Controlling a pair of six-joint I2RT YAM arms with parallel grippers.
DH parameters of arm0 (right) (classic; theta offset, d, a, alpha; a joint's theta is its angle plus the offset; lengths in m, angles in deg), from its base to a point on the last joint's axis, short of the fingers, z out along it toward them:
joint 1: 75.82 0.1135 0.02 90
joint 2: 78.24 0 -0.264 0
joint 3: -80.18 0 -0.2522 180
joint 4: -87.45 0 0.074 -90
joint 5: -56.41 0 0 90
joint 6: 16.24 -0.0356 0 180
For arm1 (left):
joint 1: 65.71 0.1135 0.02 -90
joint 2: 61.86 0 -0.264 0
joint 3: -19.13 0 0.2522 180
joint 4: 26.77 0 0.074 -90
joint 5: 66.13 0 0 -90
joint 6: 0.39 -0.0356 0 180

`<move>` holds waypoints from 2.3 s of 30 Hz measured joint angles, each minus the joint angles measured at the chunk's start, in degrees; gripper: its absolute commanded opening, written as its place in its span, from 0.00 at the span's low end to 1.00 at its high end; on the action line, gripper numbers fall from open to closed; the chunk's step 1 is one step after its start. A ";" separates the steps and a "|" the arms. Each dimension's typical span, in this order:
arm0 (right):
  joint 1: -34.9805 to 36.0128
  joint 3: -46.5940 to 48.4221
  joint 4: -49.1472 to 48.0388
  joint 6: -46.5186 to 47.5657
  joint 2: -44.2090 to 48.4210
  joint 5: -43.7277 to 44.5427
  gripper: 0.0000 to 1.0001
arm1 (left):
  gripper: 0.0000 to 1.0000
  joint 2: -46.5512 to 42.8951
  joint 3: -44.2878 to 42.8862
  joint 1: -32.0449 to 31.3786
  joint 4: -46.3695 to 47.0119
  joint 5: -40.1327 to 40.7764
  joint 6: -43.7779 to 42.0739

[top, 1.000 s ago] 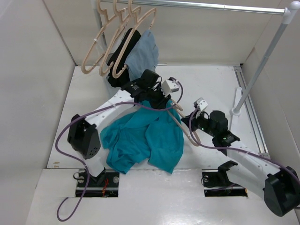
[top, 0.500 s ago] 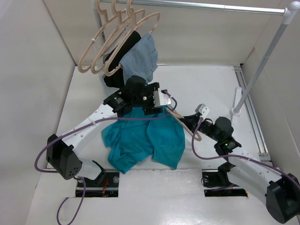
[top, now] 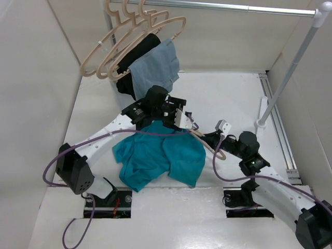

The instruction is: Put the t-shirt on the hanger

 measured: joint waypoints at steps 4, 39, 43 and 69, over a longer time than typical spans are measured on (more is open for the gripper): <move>-0.59 0.04 3.32 0.85 0.17 0.26 0.00 | 0.52 4.48 -2.19 0.15 -3.19 -0.94 -3.56; -0.90 3.98 12.41 3.61 1.57 -0.61 0.00 | 0.52 12.74 -10.05 6.62 -18.08 -12.55 -3.17; -0.90 4.57 12.41 3.63 1.57 -0.59 0.00 | 0.61 10.60 -9.97 6.78 -17.27 -12.57 -2.08; -1.73 6.05 15.37 4.61 3.34 1.07 0.00 | 0.00 21.40 -12.98 6.21 -19.17 -9.99 -5.66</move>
